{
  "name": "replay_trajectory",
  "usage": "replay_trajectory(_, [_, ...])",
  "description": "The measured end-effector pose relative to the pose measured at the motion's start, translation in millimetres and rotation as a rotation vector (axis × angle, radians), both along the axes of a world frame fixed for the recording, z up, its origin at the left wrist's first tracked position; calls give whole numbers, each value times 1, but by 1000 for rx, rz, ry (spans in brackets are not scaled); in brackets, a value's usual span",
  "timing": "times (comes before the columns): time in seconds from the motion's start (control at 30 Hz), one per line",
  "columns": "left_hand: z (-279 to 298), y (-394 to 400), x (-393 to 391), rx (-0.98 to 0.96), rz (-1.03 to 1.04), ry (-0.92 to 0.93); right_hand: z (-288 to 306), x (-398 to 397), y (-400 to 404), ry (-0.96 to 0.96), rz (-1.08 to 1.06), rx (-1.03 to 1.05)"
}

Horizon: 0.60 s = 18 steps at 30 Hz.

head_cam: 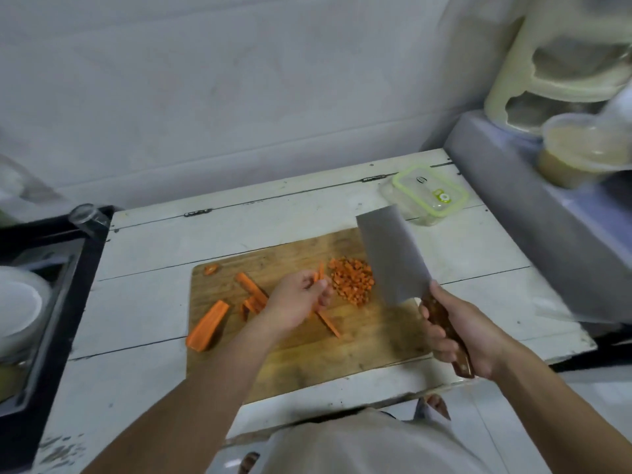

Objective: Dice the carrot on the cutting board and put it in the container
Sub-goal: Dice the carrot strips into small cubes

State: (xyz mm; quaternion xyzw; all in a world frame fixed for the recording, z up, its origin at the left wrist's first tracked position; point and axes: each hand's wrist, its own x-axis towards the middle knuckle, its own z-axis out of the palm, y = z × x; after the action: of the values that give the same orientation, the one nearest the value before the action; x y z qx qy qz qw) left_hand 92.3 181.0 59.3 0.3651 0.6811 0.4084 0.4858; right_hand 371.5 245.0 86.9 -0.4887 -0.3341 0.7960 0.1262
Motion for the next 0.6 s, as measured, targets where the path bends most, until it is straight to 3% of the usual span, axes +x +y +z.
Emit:
replay_trajectory(0.07, [-9,5,-9,189,-481,660,6,6,6,-25,-21,26])
replay_trajectory(0.1, [-14,6,-14,252,-715,857,9,9,7,-38,-23,31])
replay_trajectory(0.17, [-21,5,-18,288,-1014,1064,12,13,8,-54,-16,39])
replay_trajectory(0.23, [-27,0,-24,330,-1087,1183,13,16,6,-68,5,54])
replay_trajectory(0.33, [-38,-14,-29,445,-971,1229,13,15,-1,-71,29,52])
replay_trajectory(0.4, [-49,-30,-23,463,-776,1278,14,10,-6,-99,62,74])
replay_trajectory(0.5, [-60,-56,1,275,-378,1298,16,-3,-15,-277,187,276])
replay_trajectory(0.6, [-65,-70,17,168,-152,1253,12,-22,-29,-409,245,491])
